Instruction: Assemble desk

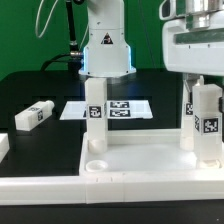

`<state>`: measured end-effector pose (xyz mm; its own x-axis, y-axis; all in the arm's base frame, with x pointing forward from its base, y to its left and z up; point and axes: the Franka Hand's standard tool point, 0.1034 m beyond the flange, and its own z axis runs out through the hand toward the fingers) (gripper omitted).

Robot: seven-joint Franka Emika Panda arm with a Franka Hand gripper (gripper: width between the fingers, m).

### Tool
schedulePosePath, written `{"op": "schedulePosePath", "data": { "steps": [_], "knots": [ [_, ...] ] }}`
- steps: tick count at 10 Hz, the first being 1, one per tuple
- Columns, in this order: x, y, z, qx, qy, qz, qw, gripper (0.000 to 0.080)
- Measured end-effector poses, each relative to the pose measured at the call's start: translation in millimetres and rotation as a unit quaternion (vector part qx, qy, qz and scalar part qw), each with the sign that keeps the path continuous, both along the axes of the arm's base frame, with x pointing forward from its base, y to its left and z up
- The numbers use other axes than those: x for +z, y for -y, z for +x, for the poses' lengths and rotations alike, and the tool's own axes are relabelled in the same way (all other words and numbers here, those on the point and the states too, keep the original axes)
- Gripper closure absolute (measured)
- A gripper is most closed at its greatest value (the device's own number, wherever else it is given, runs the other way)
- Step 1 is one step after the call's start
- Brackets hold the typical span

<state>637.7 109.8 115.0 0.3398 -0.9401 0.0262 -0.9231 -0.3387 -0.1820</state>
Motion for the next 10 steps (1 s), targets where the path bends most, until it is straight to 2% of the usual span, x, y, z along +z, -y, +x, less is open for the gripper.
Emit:
{"op": "schedulePosePath", "data": {
  "steps": [1, 2, 3, 5, 6, 7, 8, 10],
  "knots": [
    [0.5, 2.3, 0.8, 0.105, -0.002, -0.015, 0.994, 0.0163],
    [-1.3, 2.1, -0.4, 0.156, 0.002, -0.022, 0.988, 0.0163],
    [-2.5, -0.7, -4.8, 0.172, 0.013, -0.03, 0.985, 0.0152],
    [-3.2, 3.8, -5.0, 0.251, 0.013, -0.05, 0.967, 0.0151],
    [-2.4, 4.5, -5.1, 0.337, 0.003, -0.072, 0.939, 0.0151],
    [3.0, 3.5, 1.4, 0.447, -0.013, -0.095, 0.889, 0.0151],
    [3.8, 3.2, 6.7, 0.485, -0.013, -0.101, 0.868, 0.0151],
    [2.7, 4.3, 5.6, 0.467, -0.014, -0.098, 0.879, 0.0178]
  ]
}}
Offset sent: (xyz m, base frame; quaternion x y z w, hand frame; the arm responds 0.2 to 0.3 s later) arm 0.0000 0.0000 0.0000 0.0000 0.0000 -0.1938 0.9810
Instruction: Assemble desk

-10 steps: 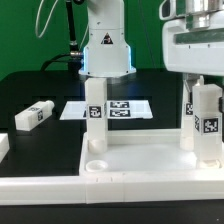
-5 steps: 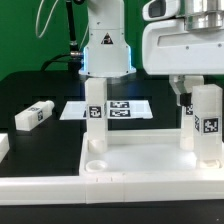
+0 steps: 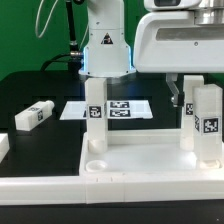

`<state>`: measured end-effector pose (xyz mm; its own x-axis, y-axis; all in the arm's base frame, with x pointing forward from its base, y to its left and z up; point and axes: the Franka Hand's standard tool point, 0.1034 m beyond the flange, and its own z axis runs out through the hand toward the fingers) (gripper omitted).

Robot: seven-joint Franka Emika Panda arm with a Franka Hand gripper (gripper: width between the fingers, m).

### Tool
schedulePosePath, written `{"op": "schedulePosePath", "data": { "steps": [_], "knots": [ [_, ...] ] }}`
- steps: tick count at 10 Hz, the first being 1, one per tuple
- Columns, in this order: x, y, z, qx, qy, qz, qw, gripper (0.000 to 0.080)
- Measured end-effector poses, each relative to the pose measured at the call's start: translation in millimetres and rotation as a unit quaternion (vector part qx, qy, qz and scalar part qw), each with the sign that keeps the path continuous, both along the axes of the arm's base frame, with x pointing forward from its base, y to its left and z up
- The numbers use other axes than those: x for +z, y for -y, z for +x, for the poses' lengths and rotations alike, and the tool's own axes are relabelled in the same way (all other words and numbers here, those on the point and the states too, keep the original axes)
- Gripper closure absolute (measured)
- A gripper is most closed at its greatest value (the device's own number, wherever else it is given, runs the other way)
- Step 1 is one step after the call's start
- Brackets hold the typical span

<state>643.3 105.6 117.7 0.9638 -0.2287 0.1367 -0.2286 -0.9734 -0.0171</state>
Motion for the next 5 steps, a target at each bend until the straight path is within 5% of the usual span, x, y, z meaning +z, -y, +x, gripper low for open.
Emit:
{"op": "schedulePosePath", "data": {
  "steps": [1, 2, 3, 4, 5],
  "knots": [
    [-0.1, 0.3, 0.0, -0.002, 0.0, 0.0, 1.0, 0.0178],
    [-0.2, 0.2, 0.0, -0.027, 0.0, 0.004, 1.0, 0.0363],
    [-0.1, -0.1, 0.1, -0.068, 0.001, 0.01, 0.998, 0.0363],
    [-0.2, 0.2, 0.0, -0.102, 0.002, 0.015, 0.995, 0.0512],
    [-0.3, 0.2, -0.1, -0.134, 0.002, 0.019, 0.991, 0.0512]
  ]
}}
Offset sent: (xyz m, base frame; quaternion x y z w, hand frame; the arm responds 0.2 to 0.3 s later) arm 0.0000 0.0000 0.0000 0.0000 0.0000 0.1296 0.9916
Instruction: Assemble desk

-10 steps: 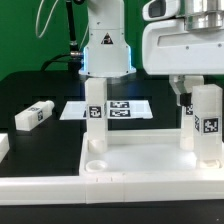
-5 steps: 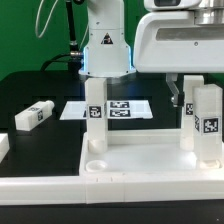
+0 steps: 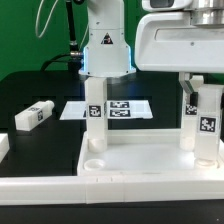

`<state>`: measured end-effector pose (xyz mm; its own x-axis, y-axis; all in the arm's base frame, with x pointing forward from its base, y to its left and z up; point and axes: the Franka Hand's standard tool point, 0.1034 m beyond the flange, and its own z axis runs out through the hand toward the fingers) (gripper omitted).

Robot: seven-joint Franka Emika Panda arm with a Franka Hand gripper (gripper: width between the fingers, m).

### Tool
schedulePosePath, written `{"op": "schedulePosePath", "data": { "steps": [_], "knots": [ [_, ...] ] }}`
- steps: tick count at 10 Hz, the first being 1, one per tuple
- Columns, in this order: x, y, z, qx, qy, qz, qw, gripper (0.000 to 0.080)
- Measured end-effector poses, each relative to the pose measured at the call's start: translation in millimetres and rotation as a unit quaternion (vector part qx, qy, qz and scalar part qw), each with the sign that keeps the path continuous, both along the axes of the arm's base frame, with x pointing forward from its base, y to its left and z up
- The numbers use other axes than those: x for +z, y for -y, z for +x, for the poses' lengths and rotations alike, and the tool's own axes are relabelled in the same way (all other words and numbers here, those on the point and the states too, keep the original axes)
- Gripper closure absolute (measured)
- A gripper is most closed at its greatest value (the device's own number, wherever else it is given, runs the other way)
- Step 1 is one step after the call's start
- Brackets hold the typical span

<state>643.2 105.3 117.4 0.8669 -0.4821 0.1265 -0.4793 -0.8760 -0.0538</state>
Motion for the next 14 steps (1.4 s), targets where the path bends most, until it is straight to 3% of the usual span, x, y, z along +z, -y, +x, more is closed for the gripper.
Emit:
{"op": "schedulePosePath", "data": {
  "steps": [1, 3, 5, 6, 7, 9, 10, 11, 12, 13, 14],
  "knots": [
    [-0.4, 0.2, -0.1, -0.02, 0.0, 0.003, 1.0, 0.0512],
    [-2.9, 5.7, 3.7, -0.18, 0.002, 0.025, 0.983, 0.0512],
    [-5.3, 12.3, -0.6, -0.355, -0.006, 0.069, 0.932, 0.0512],
    [-5.9, 13.8, -1.9, -0.423, -0.012, 0.08, 0.903, 0.0512],
    [-6.3, 12.5, -2.8, -0.484, -0.014, 0.086, 0.871, 0.0509],
    [-5.5, 8.8, -3.8, -0.514, -0.013, 0.087, 0.853, 0.0508],
    [-6.2, 9.2, -3.7, -0.508, -0.013, 0.086, 0.857, 0.0508],
    [-4.9, 7.8, -4.7, -0.46, -0.017, 0.074, 0.885, 0.0337],
    [1.3, 1.2, -2.3, -0.346, -0.026, 0.054, 0.936, 0.0189],
    [0.5, -4.6, -0.6, -0.261, -0.028, 0.052, 0.964, 0.0189],
    [-3.2, -6.0, -3.4, -0.246, -0.029, 0.05, 0.968, 0.0162]
  ]
}}
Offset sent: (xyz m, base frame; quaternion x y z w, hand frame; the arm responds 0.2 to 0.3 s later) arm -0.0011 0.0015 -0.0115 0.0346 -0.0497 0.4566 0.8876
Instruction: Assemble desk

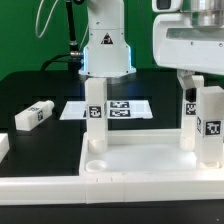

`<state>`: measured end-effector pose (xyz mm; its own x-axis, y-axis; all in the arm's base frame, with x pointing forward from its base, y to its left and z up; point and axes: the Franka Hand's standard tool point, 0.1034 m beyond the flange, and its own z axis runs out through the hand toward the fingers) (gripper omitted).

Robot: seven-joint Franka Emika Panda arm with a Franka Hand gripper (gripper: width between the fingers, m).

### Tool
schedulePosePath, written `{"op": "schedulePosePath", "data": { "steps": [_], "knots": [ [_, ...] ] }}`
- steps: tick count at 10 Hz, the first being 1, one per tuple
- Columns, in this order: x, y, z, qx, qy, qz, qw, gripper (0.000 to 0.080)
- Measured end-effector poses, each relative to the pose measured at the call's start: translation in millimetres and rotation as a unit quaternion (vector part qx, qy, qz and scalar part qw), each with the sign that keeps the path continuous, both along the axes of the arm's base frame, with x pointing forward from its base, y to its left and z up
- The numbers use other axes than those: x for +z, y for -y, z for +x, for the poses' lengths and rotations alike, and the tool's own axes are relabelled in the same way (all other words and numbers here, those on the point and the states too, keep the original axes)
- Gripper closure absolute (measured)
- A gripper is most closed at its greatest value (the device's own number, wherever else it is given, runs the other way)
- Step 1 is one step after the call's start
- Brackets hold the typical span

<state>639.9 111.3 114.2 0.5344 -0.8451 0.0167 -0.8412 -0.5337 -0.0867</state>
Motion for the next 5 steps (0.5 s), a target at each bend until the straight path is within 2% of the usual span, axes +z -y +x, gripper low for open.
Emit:
{"op": "schedulePosePath", "data": {
  "steps": [3, 4, 5],
  "knots": [
    [0.2, 2.8, 0.7, 0.084, 0.003, -0.011, 0.996, 0.0151],
    [0.3, 5.3, 1.0, 0.151, 0.003, -0.022, 0.988, 0.0151],
    [0.0, 7.3, 2.0, 0.24, 0.006, -0.035, 0.97, 0.0151]
  ]
}}
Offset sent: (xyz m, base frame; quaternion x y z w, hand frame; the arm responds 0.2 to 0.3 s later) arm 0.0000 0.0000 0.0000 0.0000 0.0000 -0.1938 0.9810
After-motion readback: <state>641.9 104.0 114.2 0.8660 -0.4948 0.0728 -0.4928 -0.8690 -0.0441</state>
